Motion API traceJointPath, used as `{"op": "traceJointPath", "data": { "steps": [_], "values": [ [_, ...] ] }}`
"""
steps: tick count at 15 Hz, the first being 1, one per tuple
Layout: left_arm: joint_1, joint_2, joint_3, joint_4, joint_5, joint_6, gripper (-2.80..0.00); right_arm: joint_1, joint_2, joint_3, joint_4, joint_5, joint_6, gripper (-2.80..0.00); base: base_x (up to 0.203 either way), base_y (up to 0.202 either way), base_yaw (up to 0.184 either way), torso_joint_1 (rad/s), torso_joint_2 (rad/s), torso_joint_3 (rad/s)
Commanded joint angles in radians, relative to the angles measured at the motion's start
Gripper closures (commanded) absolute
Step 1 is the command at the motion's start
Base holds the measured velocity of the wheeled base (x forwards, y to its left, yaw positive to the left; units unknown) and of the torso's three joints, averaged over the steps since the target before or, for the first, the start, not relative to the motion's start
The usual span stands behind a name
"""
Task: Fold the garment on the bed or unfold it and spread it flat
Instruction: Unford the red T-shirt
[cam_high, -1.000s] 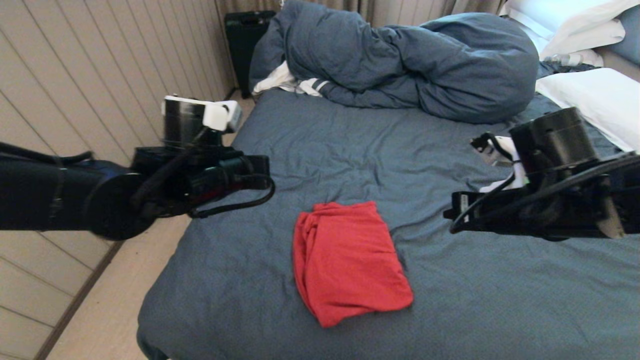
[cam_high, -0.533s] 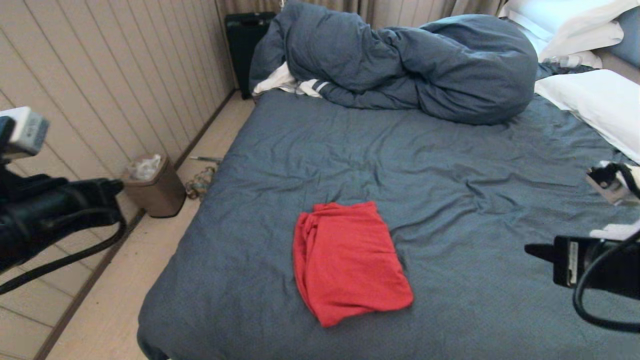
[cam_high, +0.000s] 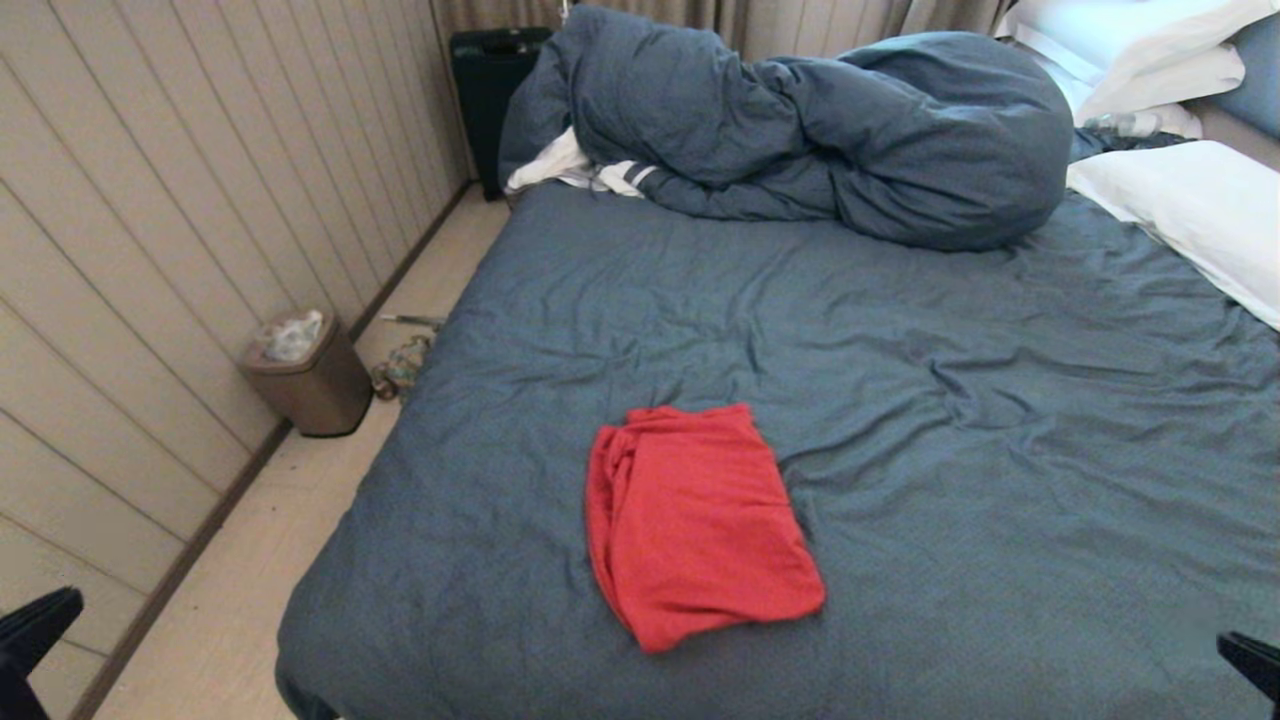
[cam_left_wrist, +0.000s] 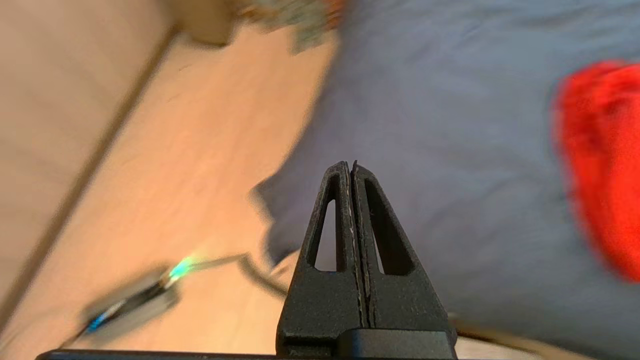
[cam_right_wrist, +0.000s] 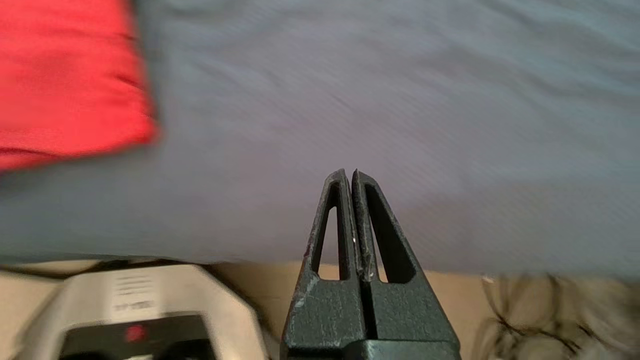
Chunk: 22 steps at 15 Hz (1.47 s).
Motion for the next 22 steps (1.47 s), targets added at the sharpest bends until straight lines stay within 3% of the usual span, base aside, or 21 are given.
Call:
{"op": "traceJointPath", "data": {
  "steps": [1, 3, 6, 9, 11, 14, 16, 18, 20, 22],
  "values": [
    [0.005, -0.137, 0.061, 0.017, 0.036, 0.001, 0.00, -0.011, -0.132, 0.064, 0.000, -0.017, -0.003, 0.00, 0.000, 0.000, 0.000, 0.000, 0.00, 0.000],
    [0.012, -0.206, 0.129, 0.041, 0.063, 0.005, 0.00, -0.077, -0.213, 0.129, 0.005, -0.031, -0.016, 0.00, 0.000, 0.000, 0.000, 0.000, 0.00, 0.000],
    [0.073, -0.283, 0.192, 0.076, 0.105, 0.022, 0.00, -0.288, -0.306, 0.173, 0.007, -0.032, -0.088, 0.00, 0.000, 0.000, 0.000, 0.000, 0.00, 0.000],
    [0.133, -0.399, 0.232, 0.076, 0.095, 0.100, 0.00, -0.416, -0.436, 0.222, -0.001, 0.035, -0.147, 0.00, 0.000, 0.000, 0.000, 0.000, 0.00, 0.000],
    [0.140, -0.402, 0.247, 0.059, 0.016, 0.108, 0.00, -0.421, -0.434, 0.249, -0.021, 0.185, -0.121, 0.00, 0.000, 0.000, 0.000, 0.000, 0.00, 0.000],
    [0.140, -0.402, 0.319, -0.068, -0.207, 0.142, 0.00, -0.419, -0.435, 0.291, -0.147, 0.485, -0.190, 0.00, 0.000, 0.000, 0.000, 0.000, 0.00, 0.000],
    [0.143, -0.403, 0.328, -0.107, -0.241, 0.190, 0.00, -0.405, -0.413, 0.298, -0.163, 0.632, -0.230, 0.00, 0.000, 0.000, 0.000, 0.000, 0.00, 0.000],
    [0.205, -0.476, 0.322, -0.065, -0.237, 0.224, 0.00, -0.401, -0.352, 0.310, -0.176, 0.655, -0.253, 0.00, 0.000, 0.000, 0.000, 0.000, 0.00, 0.000],
    [0.224, -0.570, 0.291, 0.041, -0.215, 0.271, 0.00, -0.404, -0.378, 0.309, -0.170, 0.655, -0.253, 0.00, 0.000, 0.000, 0.000, 0.000, 0.00, 0.000],
    [0.227, -0.648, 0.284, 0.064, -0.224, 0.309, 0.00, -0.413, -0.438, 0.312, -0.180, 0.621, -0.245, 0.00, 0.000, 0.000, 0.000, 0.000, 0.00, 0.000]
  ]
}}
